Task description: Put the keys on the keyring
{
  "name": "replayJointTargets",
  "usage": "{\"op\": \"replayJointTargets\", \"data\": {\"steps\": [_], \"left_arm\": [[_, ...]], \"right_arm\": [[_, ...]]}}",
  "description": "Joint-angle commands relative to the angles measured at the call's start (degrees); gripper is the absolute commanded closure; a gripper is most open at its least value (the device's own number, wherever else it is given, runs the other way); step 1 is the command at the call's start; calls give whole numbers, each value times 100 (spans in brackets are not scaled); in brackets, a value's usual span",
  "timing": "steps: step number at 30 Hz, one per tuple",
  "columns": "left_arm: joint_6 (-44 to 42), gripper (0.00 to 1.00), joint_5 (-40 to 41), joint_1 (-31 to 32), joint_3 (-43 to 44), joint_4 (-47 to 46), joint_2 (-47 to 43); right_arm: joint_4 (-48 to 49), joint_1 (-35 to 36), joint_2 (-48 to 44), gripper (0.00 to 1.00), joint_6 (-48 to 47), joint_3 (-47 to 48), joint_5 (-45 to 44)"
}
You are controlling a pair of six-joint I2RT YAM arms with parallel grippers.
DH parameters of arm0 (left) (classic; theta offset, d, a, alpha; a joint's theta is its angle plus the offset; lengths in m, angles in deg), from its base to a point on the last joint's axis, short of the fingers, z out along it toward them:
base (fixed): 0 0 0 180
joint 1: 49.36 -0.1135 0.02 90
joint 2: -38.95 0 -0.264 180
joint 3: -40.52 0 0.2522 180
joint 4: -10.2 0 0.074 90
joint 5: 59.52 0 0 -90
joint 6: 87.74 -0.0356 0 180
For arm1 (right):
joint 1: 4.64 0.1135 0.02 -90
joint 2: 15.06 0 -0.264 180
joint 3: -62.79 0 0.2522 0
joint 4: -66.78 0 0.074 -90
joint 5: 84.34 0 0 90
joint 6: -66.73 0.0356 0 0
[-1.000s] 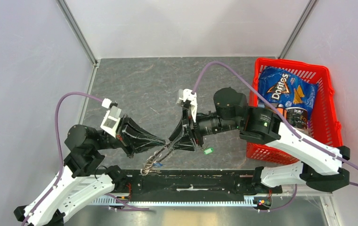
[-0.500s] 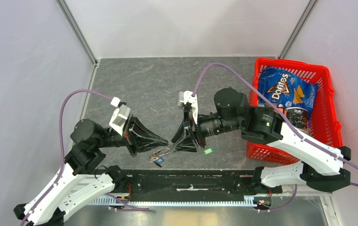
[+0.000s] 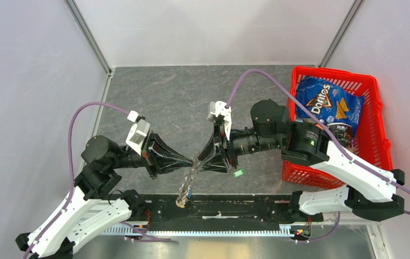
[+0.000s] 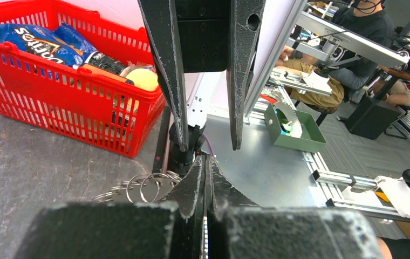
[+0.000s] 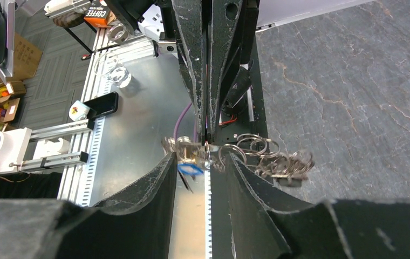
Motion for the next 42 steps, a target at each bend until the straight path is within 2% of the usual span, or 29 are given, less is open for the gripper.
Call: {"op": "replayJointTargets", "data": {"steps": [1,26,30,35,42], "left_arm": [[-148,98,75,-9,257,-198,-10],[-62,98,237,-12,213,-342,2],[-52,98,241,-6,220,-355,12],[-16,98,215,-9,213,-400,15],[62,98,141,-9,187,-420,-41]], "right_arm": [[126,7,-4,55,-3,231,22],[221,7,311,67,3,225,327],[227,8,333,75,-15,223,326],[283,10,318,99,-34,196,180],[736,162,-2,100,-221,-192,-182]]}}
